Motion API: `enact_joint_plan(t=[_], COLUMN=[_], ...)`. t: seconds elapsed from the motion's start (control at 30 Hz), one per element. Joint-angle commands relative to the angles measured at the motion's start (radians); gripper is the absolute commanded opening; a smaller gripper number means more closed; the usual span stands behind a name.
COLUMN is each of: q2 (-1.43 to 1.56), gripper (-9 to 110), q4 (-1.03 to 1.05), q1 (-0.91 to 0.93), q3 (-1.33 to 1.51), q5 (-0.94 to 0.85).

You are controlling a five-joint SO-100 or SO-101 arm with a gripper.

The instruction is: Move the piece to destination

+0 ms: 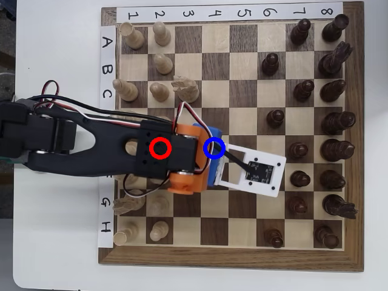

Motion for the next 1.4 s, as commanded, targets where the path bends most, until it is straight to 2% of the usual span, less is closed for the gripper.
enact_joint_plan(t=[0.0,1.13,1.37], q2=[0.04,0.061,0.091], gripper=[0,1,16], q4=[-0.049,-0.1,-0.129], q1=[-0.049,-0.035,-0.038], q3=[-0.003,0.061,0.074], q5=[0.302,0.285,0.298])
